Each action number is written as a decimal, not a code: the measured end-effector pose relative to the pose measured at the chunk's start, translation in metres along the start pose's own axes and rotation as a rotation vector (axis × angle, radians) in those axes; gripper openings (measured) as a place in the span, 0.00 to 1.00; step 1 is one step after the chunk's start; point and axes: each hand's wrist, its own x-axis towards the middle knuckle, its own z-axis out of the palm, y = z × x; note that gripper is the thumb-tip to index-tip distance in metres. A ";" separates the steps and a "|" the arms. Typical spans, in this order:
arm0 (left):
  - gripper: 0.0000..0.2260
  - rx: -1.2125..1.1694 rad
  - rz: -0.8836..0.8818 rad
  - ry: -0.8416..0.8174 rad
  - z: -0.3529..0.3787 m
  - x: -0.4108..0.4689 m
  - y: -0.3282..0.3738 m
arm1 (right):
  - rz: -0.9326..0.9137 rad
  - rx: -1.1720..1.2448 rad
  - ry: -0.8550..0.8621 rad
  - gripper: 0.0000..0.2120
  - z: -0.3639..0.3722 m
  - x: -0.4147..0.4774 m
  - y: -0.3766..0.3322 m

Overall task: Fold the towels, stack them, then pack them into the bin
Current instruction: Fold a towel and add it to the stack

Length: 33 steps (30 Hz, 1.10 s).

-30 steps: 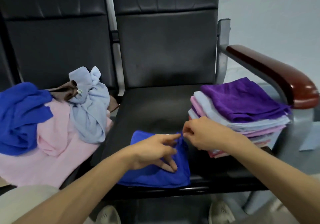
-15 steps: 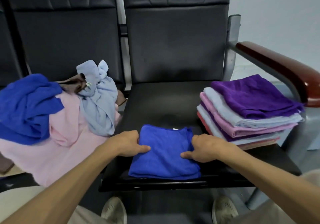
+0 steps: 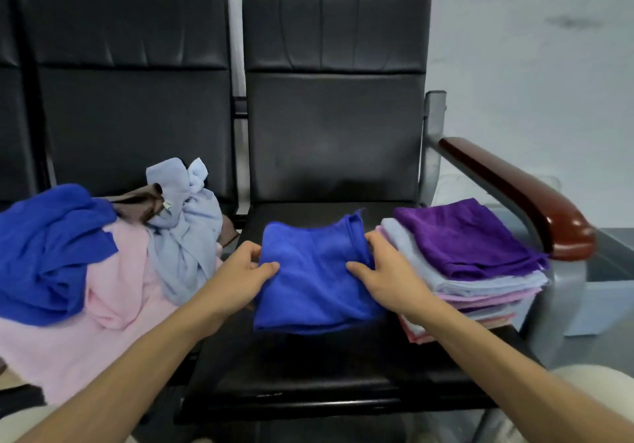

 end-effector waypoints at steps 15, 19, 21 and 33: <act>0.11 0.047 0.234 -0.136 0.174 0.060 0.131 | 0.023 -0.603 0.118 0.22 -0.200 0.028 0.045; 0.17 0.176 0.107 -0.199 0.194 0.069 0.112 | 0.040 -0.890 -0.010 0.22 -0.175 0.035 0.077; 0.19 0.171 0.051 -0.228 0.196 0.068 0.107 | 0.015 -1.054 -0.050 0.23 -0.162 0.037 0.086; 0.16 0.018 0.129 -0.123 0.041 0.040 0.060 | -0.364 -1.116 0.056 0.15 -0.105 0.032 -0.007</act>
